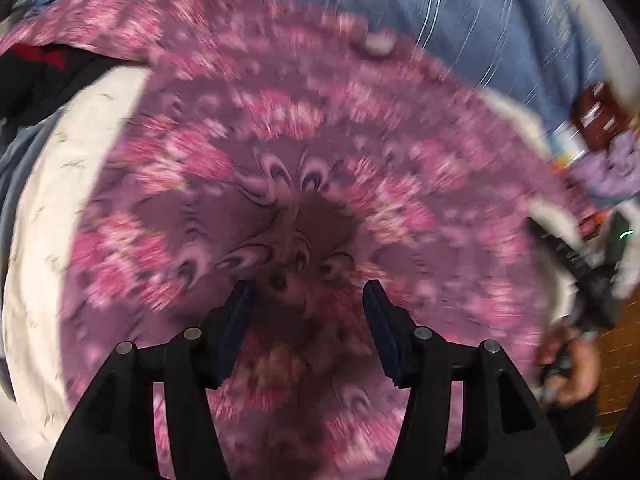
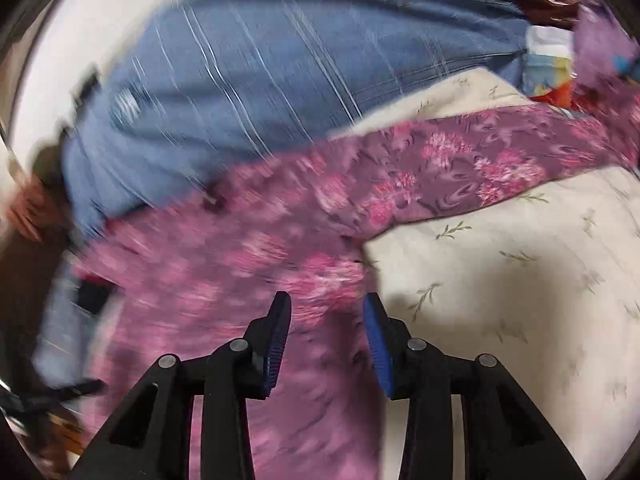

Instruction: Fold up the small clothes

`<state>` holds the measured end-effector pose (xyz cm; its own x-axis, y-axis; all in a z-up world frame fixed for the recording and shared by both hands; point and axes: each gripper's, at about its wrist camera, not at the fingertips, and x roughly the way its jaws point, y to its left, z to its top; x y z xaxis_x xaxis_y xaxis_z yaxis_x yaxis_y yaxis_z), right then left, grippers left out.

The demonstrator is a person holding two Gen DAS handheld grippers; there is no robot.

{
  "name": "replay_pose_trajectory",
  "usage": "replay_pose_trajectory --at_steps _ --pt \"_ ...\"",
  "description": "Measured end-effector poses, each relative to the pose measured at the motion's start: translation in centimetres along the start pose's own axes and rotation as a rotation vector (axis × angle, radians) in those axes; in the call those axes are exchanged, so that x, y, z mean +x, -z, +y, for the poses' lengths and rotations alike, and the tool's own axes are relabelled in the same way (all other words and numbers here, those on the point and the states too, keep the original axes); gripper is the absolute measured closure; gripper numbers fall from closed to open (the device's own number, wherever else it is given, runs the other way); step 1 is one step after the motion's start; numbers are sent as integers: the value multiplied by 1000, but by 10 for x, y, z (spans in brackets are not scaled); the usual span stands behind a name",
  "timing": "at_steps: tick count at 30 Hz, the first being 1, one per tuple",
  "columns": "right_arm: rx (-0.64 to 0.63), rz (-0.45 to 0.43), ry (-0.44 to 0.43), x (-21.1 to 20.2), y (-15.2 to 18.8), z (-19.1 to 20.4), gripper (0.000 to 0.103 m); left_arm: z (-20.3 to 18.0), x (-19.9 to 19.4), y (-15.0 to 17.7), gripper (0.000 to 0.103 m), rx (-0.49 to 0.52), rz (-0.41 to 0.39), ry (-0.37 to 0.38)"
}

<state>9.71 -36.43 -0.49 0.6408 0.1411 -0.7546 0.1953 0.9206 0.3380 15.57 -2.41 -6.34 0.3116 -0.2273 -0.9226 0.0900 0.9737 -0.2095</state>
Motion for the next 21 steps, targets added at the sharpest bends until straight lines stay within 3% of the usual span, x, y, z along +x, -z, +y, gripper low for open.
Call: replay_pose_trajectory --at_steps 3,5,8,11,17,21 --pt "44 -46 -68 -20 -15 -22 73 -15 -4 -1 39 97 -49 -12" --pt "135 -151 -53 -49 -32 -64 72 -24 -10 -5 39 152 -61 16" --pt "306 -266 72 -83 -52 -143 61 -38 -17 -17 38 208 -119 15" --pt "484 -297 167 -91 -61 -212 61 -56 -13 -33 38 237 -160 13" --pt "655 -269 193 -64 -61 -255 60 -70 18 -65 38 233 -126 61" --pt "680 -306 206 -51 -75 -260 60 -68 26 -73 38 237 -129 65"
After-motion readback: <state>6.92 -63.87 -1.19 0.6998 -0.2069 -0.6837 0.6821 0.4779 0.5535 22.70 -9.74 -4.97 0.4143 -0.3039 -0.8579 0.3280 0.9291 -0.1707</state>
